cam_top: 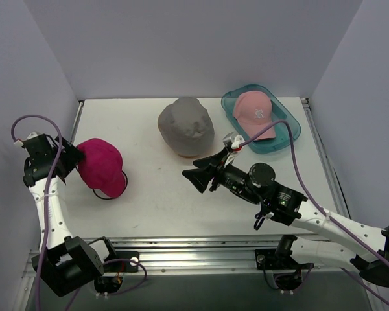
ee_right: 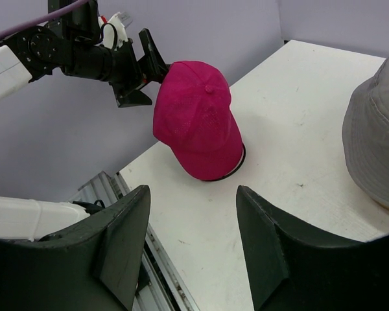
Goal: Stack the hats
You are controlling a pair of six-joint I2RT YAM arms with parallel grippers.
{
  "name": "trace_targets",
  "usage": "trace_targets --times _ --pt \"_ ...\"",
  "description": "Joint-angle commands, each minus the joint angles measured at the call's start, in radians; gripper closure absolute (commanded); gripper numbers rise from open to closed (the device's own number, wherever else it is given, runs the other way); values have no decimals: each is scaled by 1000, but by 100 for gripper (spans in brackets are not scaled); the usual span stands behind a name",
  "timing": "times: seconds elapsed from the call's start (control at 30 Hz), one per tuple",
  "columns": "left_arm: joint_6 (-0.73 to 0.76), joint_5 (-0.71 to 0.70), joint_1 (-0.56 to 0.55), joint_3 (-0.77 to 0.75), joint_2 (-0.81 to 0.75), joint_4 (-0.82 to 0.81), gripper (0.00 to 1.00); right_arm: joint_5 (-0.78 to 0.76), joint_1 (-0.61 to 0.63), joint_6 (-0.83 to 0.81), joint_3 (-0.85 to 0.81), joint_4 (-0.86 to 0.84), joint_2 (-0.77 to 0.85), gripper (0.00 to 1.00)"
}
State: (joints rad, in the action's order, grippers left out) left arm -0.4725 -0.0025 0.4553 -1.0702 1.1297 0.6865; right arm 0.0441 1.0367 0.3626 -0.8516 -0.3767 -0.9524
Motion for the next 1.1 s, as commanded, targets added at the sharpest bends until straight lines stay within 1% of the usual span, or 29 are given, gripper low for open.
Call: trace_targets --times 0.0,0.13,0.17,0.23,0.37,0.43,0.5,0.6,0.73,0.8,0.9,0.97,1.07 --pt "-32 61 -7 29 -7 -77 0 -32 8 -8 2 -31 21 48" --pt "-58 30 -61 67 15 -111 0 -33 9 -10 2 -31 12 48" --pt "-61 3 -101 75 22 -117 0 -35 8 -10 2 -30 11 48" --pt "-69 -53 -144 73 41 -119 0 -38 8 -11 2 -28 12 48" --pt "-97 -71 -194 73 58 -139 0 -41 9 -14 6 -25 18 48" --pt "-107 -106 -240 70 67 -139 0 -41 10 -16 8 -25 20 48" --pt "-112 -123 -259 72 76 -139 0 -41 8 -16 11 -30 17 48" --pt "-114 -136 -273 88 99 -156 0 -41 8 -17 10 -28 11 48" --pt "-103 -159 -285 101 122 -159 3 -41 9 -19 9 -24 9 48" --pt "-95 -165 -284 95 125 -140 4 -70 9 -19 11 -28 9 48" --pt "-95 -134 -268 81 110 -131 4 -72 10 -20 10 -27 4 48" --pt "-97 -87 -256 55 102 -120 4 -72 8 -21 8 -24 1 48" --pt "-83 -54 -251 3 87 -91 4 -75 8 -21 9 -25 1 48"
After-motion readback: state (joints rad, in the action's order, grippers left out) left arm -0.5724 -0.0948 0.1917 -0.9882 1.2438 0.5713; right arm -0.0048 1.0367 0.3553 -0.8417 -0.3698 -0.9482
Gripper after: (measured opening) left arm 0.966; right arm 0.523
